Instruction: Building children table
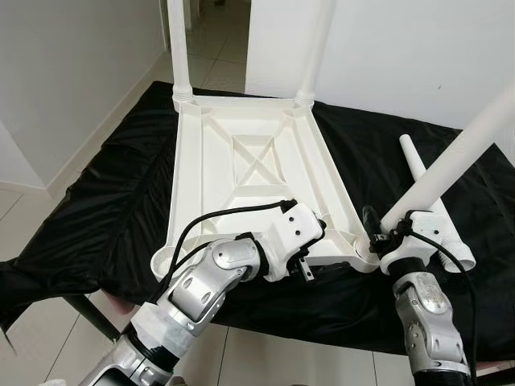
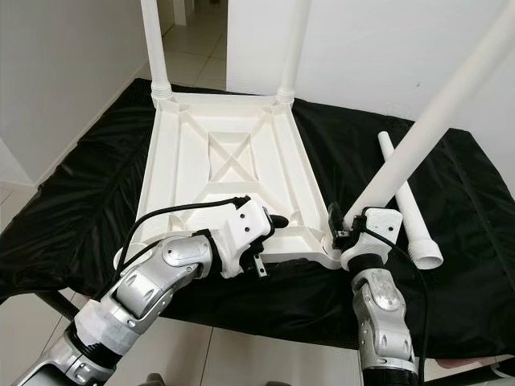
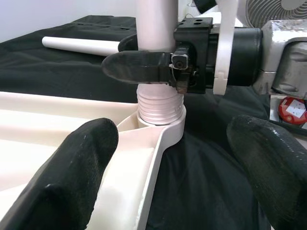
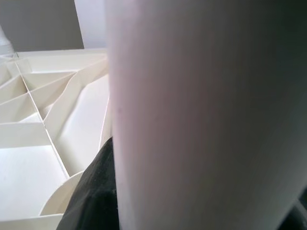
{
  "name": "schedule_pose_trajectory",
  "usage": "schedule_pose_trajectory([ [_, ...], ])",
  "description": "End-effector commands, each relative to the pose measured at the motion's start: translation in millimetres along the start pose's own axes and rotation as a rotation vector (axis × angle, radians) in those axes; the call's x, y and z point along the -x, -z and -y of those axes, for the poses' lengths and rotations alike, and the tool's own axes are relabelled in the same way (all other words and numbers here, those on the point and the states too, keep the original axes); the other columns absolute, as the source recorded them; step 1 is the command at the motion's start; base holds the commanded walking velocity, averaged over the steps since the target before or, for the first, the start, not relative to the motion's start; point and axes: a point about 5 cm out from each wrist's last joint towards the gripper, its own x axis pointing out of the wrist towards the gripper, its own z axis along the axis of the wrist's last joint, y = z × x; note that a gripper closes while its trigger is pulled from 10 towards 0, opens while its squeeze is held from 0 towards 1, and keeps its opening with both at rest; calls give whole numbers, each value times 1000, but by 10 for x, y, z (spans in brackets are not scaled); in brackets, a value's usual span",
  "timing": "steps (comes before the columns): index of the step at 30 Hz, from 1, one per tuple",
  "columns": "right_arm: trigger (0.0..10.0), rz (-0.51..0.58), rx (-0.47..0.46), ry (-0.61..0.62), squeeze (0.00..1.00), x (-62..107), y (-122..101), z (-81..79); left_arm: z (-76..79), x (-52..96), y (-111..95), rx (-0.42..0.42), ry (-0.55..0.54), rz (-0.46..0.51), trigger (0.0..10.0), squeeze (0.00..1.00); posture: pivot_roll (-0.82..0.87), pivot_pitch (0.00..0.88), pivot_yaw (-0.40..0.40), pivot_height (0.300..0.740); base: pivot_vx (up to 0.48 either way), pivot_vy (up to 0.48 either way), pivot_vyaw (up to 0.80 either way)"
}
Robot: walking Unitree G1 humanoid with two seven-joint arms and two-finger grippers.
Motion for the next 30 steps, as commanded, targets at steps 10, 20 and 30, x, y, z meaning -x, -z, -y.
schedule_pose_trajectory([
  [10, 10000, 14, -6, -109, 0, 96, -85, -69, -68, -14, -177, 70, 15, 85, 10000, 1000, 17, 9, -41, 740, 0, 0, 0],
  [20, 10000, 101, 31, -344, 0, 143, -545, -112, -227, -45, -610, 130, 28, 261, 10000, 0, 10, 0, -45, 740, 0, 0, 0],
  [30, 10000, 18, 128, -586, 0, 174, -673, -232, -275, -95, -1077, 185, 133, 432, 10000, 0, 6, 0, -42, 740, 0, 0, 0],
])
